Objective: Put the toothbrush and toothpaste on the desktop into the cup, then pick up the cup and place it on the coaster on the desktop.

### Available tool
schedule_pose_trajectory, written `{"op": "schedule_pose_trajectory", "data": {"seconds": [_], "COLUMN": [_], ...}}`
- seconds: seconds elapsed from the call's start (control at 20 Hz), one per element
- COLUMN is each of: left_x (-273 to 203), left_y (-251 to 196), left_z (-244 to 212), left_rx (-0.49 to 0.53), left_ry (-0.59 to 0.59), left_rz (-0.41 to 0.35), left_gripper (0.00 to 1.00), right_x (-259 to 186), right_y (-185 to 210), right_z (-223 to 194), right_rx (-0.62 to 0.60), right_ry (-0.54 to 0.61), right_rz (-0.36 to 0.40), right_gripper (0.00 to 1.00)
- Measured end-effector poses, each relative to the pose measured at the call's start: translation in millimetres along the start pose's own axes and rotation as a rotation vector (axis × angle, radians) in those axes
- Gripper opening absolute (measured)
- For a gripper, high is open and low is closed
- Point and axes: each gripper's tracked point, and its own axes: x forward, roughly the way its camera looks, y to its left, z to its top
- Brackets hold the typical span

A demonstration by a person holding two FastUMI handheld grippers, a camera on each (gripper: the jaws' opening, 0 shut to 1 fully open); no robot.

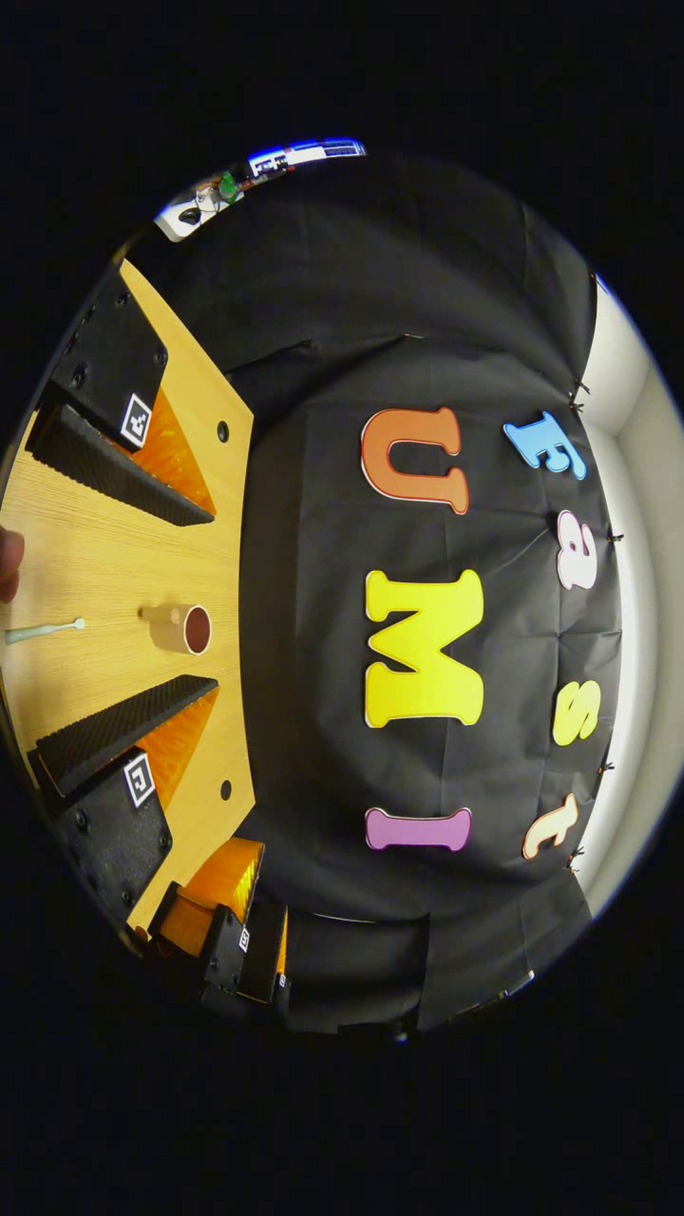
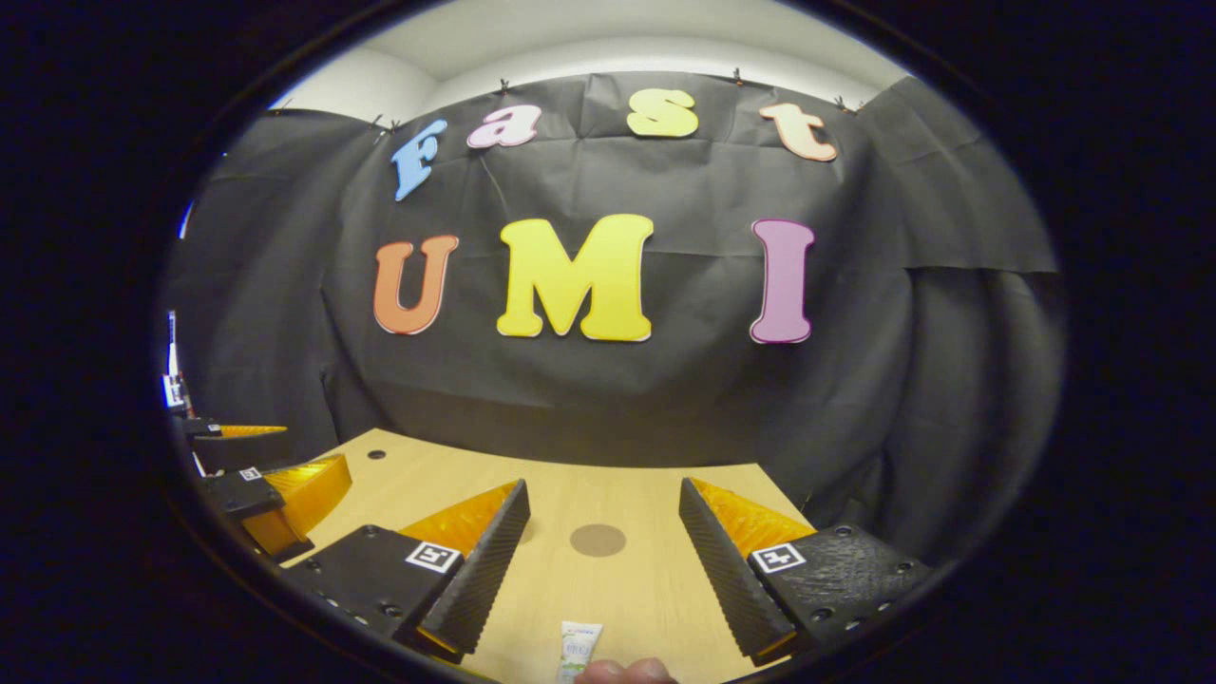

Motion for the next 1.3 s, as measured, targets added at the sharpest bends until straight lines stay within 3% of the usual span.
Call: {"op": "schedule_pose_trajectory", "data": {"seconds": [0.7,1.3], "left_x": [-23,2], "left_y": [-35,-43], "left_z": [-162,-248], "left_rx": [-0.025,-0.076], "left_ry": [0.416,0.571], "left_rz": [-0.065,-0.016], "left_gripper": [1.0,1.0], "right_x": [-12,-14], "right_y": [-16,-6], "right_z": [-143,-227], "right_rx": [-0.034,-0.02], "right_ry": [0.333,0.503], "right_rz": [0.008,0.022], "right_gripper": [0.98,0.96]}}
